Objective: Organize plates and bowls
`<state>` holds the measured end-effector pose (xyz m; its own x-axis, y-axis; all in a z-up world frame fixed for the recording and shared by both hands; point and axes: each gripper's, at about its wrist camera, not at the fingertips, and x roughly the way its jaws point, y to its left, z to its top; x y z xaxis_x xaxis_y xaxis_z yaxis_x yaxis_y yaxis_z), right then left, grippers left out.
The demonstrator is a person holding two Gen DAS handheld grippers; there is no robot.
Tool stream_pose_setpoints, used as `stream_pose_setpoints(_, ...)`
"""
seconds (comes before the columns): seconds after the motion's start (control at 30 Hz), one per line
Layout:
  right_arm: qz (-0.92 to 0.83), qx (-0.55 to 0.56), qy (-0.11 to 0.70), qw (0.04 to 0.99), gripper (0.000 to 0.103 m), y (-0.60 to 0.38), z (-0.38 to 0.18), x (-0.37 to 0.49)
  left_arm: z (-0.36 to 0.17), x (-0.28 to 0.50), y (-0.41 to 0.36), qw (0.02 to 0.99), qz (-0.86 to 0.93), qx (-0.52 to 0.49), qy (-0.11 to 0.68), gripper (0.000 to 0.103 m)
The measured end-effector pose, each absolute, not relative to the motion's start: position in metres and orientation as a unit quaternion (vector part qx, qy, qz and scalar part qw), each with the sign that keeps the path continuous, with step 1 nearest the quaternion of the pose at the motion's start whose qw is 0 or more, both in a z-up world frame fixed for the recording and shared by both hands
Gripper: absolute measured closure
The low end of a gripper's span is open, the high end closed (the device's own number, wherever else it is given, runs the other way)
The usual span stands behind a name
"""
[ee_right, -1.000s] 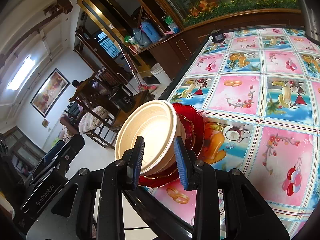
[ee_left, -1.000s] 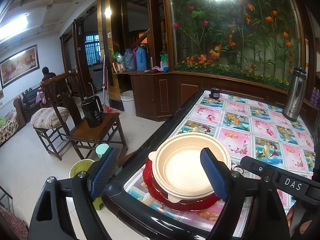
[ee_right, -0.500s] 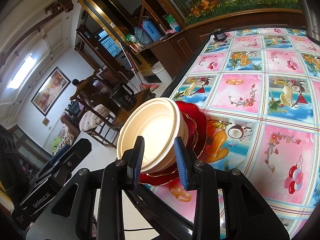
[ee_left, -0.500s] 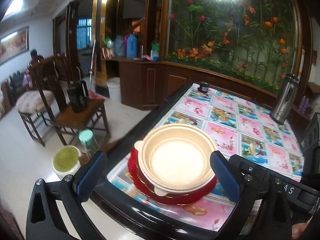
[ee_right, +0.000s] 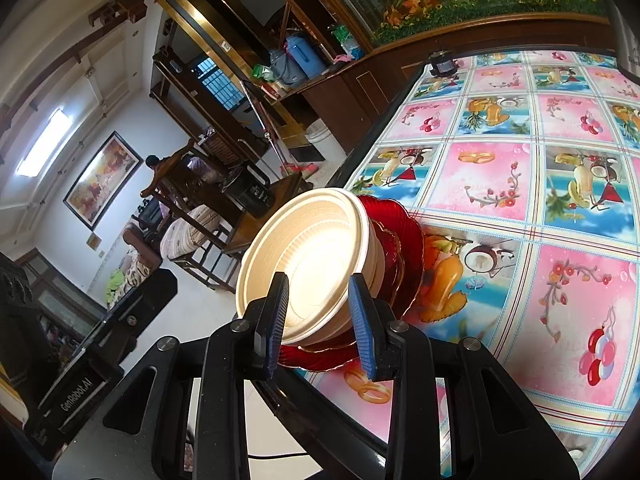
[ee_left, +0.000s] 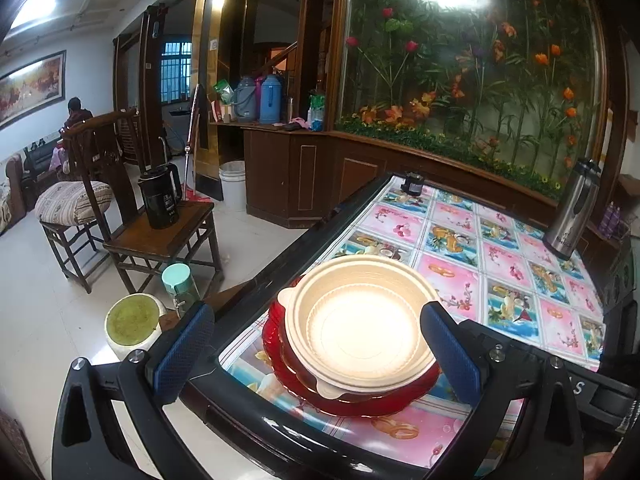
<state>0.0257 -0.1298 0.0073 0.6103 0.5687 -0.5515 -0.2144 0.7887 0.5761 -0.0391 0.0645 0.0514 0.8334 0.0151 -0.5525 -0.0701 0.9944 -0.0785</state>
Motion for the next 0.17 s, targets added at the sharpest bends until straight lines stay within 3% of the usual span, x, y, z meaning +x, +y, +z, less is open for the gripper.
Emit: stream_pose_setpoints(0.17,0.224,0.239,0.378,0.866,0.072,-0.1309,0.0074,0.0276,0.0483,-0.0361,0.0656,0.952,0.033,-0.048,0.299,0.000)
